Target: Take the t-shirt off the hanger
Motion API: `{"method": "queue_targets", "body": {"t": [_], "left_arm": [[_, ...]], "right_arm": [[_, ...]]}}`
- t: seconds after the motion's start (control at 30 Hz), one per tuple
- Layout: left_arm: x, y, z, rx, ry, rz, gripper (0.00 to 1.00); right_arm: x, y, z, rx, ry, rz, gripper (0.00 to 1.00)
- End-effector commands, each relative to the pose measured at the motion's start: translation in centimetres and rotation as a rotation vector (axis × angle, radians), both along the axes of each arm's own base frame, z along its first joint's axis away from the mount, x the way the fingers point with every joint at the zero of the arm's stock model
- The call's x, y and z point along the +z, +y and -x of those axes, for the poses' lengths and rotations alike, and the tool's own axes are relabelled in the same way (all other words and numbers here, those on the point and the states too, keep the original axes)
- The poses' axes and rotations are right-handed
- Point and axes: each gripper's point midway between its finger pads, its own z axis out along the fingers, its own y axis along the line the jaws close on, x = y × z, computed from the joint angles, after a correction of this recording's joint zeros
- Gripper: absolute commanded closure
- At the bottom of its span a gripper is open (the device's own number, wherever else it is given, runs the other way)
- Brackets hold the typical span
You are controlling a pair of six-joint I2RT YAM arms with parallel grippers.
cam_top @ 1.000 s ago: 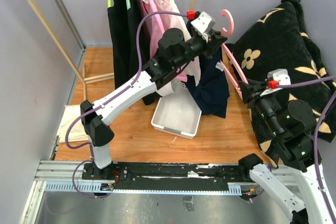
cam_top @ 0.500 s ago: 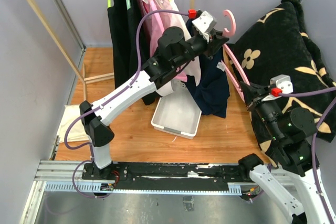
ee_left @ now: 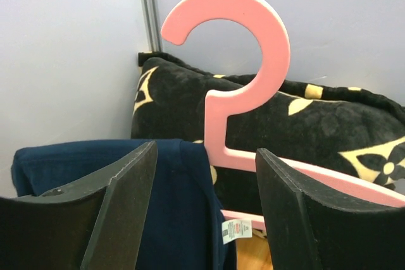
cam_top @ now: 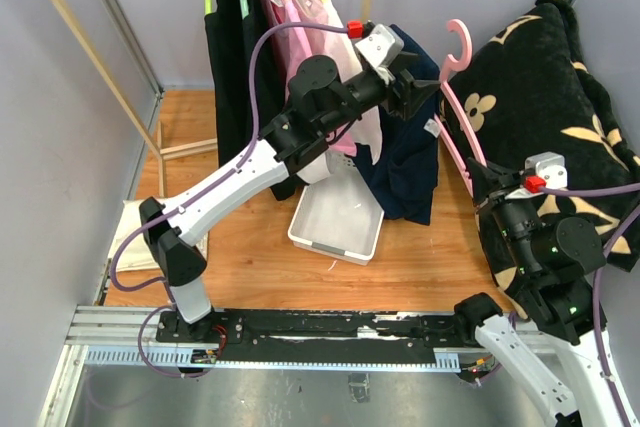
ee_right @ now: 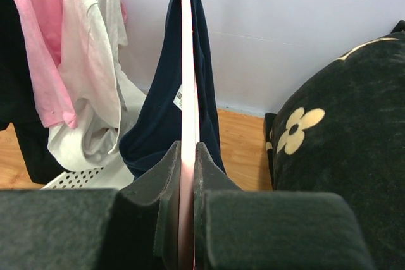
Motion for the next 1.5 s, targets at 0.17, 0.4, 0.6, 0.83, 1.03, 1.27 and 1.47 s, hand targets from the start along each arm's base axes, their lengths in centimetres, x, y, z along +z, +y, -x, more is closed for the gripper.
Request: {"method": "queue_targets", "body": {"t": [0.17,0.4,0.6,0.83,1.03,1.27,1.47], "left_arm": [[-1.0,0.4,0.8,-0.014,-0.019,-0.002,0.3],[-3.5,-1.7,0.0,-0.053,0.023,-0.027,0.29],[-4.7,-2.7,-1.2,-0.029,0.049,-0.042,0.32],[-4.8,-2.5,-2.4,0.033,0.058,-0.03,0.71],[-4.1,-1.9,-3.0,0.076,0.054,-0.017,1.0],[-2.2,-0.8,-5.6,0.224,0.062,0.029,1.0],[-1.0,-1.1,-8.9,0.359,0.033,0.028,0.99]], "right_arm": [[3.8,-0.9,1.6,-0.008,-0.152,-0.044,0.99],[4.3,-0.6,2.2,0.017,-0.168,-0.04,0.99],[4.3,-0.5,2.4,0.027,-0.172,-0.04,0.99],[4.3,-0.6,2.6,0.029,-0.174,-0.039,0.99],[4.4,-0.9,3.0,0.024,-0.18,-0.038,0.99],[4.7,-1.2,4.2,0.032,-0.188,-0.038,0.99],[4.8,-2.2,6.3,0.033,-0.203,-0.038,0.99]]}}
